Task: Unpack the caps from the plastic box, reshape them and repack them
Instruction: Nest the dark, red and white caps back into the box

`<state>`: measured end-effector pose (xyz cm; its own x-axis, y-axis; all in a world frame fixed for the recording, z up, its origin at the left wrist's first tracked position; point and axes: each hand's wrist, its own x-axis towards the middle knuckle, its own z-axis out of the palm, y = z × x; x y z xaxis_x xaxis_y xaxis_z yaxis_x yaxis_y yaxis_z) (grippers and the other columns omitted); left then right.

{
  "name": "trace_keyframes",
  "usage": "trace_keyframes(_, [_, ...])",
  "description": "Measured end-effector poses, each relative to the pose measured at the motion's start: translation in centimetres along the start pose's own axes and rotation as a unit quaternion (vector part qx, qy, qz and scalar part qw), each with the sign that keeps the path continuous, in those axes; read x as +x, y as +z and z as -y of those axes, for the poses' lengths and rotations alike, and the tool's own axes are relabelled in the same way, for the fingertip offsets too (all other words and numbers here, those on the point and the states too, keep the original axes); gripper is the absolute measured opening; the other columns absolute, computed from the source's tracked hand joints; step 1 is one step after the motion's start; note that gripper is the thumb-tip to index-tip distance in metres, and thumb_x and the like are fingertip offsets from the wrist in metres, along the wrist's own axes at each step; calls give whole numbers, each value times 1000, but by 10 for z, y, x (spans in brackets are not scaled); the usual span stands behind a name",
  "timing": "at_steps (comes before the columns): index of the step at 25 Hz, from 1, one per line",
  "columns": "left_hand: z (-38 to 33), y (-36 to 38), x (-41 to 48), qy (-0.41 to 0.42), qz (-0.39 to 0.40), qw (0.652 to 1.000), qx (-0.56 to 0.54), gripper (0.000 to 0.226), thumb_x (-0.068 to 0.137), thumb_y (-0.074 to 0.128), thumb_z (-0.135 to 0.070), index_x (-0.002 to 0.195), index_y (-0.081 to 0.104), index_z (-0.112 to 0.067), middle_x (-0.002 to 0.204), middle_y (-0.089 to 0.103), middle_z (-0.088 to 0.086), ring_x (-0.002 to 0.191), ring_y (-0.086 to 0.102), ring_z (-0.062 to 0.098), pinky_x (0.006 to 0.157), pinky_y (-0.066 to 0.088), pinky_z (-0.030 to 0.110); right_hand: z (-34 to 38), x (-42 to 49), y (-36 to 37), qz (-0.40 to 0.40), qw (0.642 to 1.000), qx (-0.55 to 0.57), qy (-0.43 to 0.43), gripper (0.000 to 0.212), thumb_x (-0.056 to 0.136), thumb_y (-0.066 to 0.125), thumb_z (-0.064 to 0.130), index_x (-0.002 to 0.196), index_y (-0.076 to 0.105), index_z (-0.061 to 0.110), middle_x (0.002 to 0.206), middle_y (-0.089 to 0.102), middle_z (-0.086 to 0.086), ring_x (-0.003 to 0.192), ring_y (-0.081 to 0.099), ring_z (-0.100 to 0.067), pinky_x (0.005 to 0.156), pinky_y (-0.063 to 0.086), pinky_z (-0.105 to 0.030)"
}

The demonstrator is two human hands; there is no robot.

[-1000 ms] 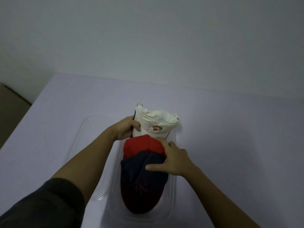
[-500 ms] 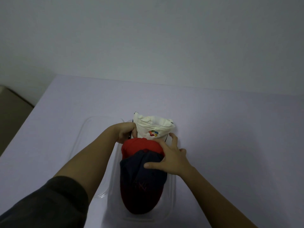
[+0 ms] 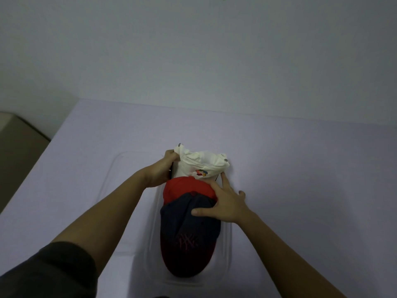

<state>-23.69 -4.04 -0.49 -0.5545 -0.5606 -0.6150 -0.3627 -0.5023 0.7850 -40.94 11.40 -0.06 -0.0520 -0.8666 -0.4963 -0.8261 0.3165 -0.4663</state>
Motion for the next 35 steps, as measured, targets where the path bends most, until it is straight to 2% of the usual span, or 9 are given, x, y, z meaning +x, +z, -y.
trace_keyframes(3, [13, 2, 1, 34, -61, 981, 183, 60, 88, 36, -59, 132, 42, -19, 132, 51, 3, 119, 51, 20, 100, 45, 38, -3, 1, 2, 0, 1000, 4, 3, 103, 55, 60, 84, 135, -1, 65, 157, -22, 7, 147, 8, -23, 111, 3, -66])
trace_keyframes(6, [10, 10, -5, 143, -201, 936, 252, 44, 93, 53, -26, 135, 42, -17, 118, 58, 3, 102, 60, 19, 72, 45, 20, -6, 1, 4, -7, 1000, 9, -1, 104, 55, 58, 85, 137, -2, 62, 157, -22, 9, 147, 8, -22, 109, 2, -70])
trace_keyframes(9, [2, 1, -9, 199, -80, 933, 287, 87, 80, 68, -12, 146, 17, -35, 130, 40, -7, 114, 51, 13, 85, 44, 19, -7, 3, 6, -15, 1000, 15, -11, 106, 53, 58, 87, 134, -7, 65, 156, -24, 11, 147, 8, -22, 107, 2, -72])
trace_keyframes(17, [-17, -4, 1, 154, 50, 853, 497, 60, 86, 58, -14, 140, 39, -34, 114, 58, -11, 100, 54, 8, 85, 41, 21, -10, 3, 8, -29, 998, 31, -42, 103, 55, 59, 85, 130, -9, 70, 156, -23, 16, 147, 8, -19, 104, -3, -75])
trace_keyframes(20, [-20, 1, 5, 131, 50, 848, 512, 18, 92, 51, -19, 99, 64, -28, 85, 63, -9, 79, 56, 13, 71, 42, 22, -16, 3, 6, -25, 993, 99, -55, 90, 56, 60, 83, 128, 8, 70, 158, -7, 16, 144, 18, -17, 104, -4, -73])
trace_keyframes(22, [-21, 2, 4, 115, 47, 857, 501, 22, 93, 47, -16, 77, 59, -25, 70, 55, -9, 66, 48, 10, 62, 36, 21, -18, 2, 0, -58, 978, 194, -41, 69, 63, 57, 80, 120, 24, 59, 148, 28, 19, 128, 42, -11, 109, 5, -67])
trace_keyframes(26, [-23, -1, 6, 60, 60, 877, 473, 33, 90, 44, -10, 61, 47, -22, 63, 48, -6, 59, 42, 8, 62, 34, 23, -18, 12, -20, -100, 956, 272, 35, 59, 89, 27, 64, 138, 20, 30, 146, 32, 16, 120, 43, -10, 115, 7, -57])
trace_keyframes(31, [-21, 2, 10, 9, 85, 888, 453, 29, 90, 42, -10, 63, 50, -18, 67, 51, -3, 64, 45, 11, 71, 37, 27, -27, 30, -27, -7, 989, 125, 84, 65, 89, 0, 67, 148, 2, 41, 158, 15, 10, 146, 13, -25, 111, -12, -62])
trace_keyframes(35, [-22, 10, 16, -14, 84, 847, 524, 20, 94, 42, -23, 100, 59, -13, 106, 61, 2, 101, 55, 20, 91, 40, 32, -31, 32, -27, -28, 999, 2, 45, 55, 98, 10, 54, 150, 10, 36, 159, 9, 14, 146, 13, -23, 109, -8, -66])
